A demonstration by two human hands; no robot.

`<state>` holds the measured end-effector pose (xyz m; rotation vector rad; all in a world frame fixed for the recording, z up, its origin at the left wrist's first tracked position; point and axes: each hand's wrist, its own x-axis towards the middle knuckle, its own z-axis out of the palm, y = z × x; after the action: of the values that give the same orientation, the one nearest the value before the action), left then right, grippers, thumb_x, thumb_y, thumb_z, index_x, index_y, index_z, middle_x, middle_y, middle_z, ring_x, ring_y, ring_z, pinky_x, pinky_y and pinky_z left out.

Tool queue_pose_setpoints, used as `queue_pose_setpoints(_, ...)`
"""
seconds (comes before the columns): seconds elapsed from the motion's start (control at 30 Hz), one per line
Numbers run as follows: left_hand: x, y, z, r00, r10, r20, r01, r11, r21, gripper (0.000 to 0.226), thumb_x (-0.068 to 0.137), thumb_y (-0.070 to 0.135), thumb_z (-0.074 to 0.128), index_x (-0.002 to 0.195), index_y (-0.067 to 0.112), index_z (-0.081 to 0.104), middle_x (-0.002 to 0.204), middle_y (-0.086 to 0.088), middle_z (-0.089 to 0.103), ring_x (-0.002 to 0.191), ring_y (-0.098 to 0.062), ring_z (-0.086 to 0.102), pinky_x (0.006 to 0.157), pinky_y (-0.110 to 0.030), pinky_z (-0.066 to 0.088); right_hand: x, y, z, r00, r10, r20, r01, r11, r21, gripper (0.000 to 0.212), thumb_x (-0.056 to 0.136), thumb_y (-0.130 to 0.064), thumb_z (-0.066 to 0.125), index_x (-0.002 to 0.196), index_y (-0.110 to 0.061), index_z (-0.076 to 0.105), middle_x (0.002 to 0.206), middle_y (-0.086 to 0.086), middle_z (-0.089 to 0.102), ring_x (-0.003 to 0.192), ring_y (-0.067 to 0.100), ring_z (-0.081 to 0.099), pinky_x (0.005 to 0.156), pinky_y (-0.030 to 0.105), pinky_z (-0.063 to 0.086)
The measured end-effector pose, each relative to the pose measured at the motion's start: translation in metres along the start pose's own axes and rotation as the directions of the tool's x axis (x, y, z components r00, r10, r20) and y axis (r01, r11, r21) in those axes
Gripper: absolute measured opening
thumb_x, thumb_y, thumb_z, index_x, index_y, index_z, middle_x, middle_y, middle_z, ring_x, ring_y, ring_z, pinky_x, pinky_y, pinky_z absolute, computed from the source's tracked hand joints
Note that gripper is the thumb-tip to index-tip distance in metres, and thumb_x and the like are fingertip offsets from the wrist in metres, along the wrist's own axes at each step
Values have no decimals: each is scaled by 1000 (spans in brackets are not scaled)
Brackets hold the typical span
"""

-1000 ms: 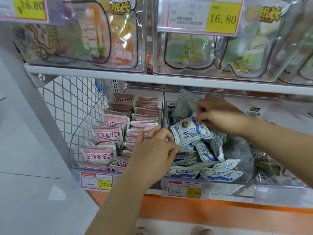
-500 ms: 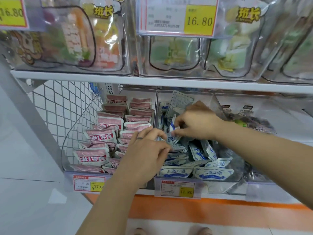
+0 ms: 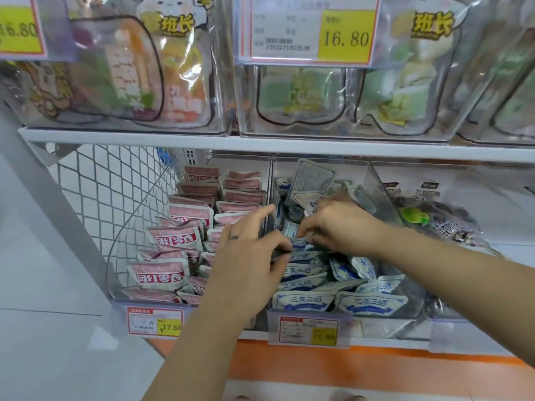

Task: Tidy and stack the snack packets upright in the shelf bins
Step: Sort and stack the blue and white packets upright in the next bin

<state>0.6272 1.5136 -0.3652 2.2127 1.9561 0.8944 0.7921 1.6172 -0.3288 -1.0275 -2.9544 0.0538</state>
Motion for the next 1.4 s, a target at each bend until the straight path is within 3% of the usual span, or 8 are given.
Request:
queue_pose_setpoints(0.23, -1, 12, -2, 997, -33, -64, 34, 999, 18, 16, 80, 22, 71, 95, 25, 70, 131, 0, 53, 116, -28, 50, 102, -59, 36, -44, 1, -23, 979, 169, -112, -118, 925, 362, 22, 89, -24, 61, 110, -25, 69, 100, -15, 69, 84, -9, 58, 82, 8, 42)
queue_pose_setpoints(0.33, -4, 28, -2, 992, 101, -81, -102, 995, -11, 16, 82, 15, 69, 96, 22, 71, 111, 4, 62, 93, -18, 59, 95, -54, 44, -85, 2, -17, 945, 283, -164, -232, 934, 270, 18, 89, -27, 62, 103, -29, 71, 79, -24, 64, 73, -16, 55, 93, 14, 39)
queue_pose_setpoints(0.4, -6, 43, -3, 989, 143, 33, -139, 986, -95, 17, 89, 18, 60, 103, 22, 69, 109, 9, 61, 93, -10, 58, 97, -40, 45, -107, -2, -11, 937, 337, -95, -327, 939, 112, 22, 92, -35, 54, 110, -37, 66, 96, -19, 68, 97, -7, 56, 116, 32, 13)
queue_pose_setpoints(0.6, 6, 82, 7, 891, 140, 432, -138, 990, -38, 27, 96, 31, 49, 119, 26, 62, 110, 8, 65, 98, -10, 57, 84, -29, 47, -134, -14, 3, 932, 359, -58, -356, 933, 53, 28, 95, -39, 42, 117, -40, 61, 115, -19, 58, 126, -1, 37, 109, 43, -20)
queue_pose_setpoints(1.0, 20, 74, -9, 850, 92, 518, -338, 851, 402, 28, 100, 32, 37, 120, 31, 57, 103, 3, 69, 92, -21, 63, 69, -29, 48, -125, -15, 6, 970, 244, 25, -244, 970, -4, 14, 93, -30, 52, 101, -24, 62, 98, -7, 68, 95, 13, 61, 110, 47, -20)
queue_pose_setpoints(1.17, 33, 97, 1, 892, 169, 418, -284, 931, 230, 17, 99, 30, 38, 97, 27, 54, 79, 8, 57, 76, -17, 55, 66, -33, 49, -135, -19, 19, 961, 171, -216, -199, 973, -115, 28, 71, -4, 66, 63, -27, 52, 51, -8, 55, 49, 13, 47, 114, 58, 2)
queue_pose_setpoints(1.3, 48, 106, 15, 831, 110, 545, -162, 986, 48, 21, 99, 25, 45, 109, 21, 63, 86, 4, 62, 74, -15, 56, 70, -29, 47, -151, -20, 12, 981, 154, -116, -156, 988, -13, 54, 81, 4, 49, 115, -36, 62, 87, -8, 69, 81, 16, 65, 116, 48, -10)
queue_pose_setpoints(1.4, 52, 110, 23, 766, 92, 636, -76, 996, -52, 19, 98, 22, 47, 105, 18, 65, 76, 10, 55, 65, -7, 49, 60, -24, 39, -152, -13, 18, 972, 112, -205, -122, 992, -34, 33, 81, 1, 45, 83, -25, 65, 67, -5, 63, 56, 12, 54, 117, 41, 1)
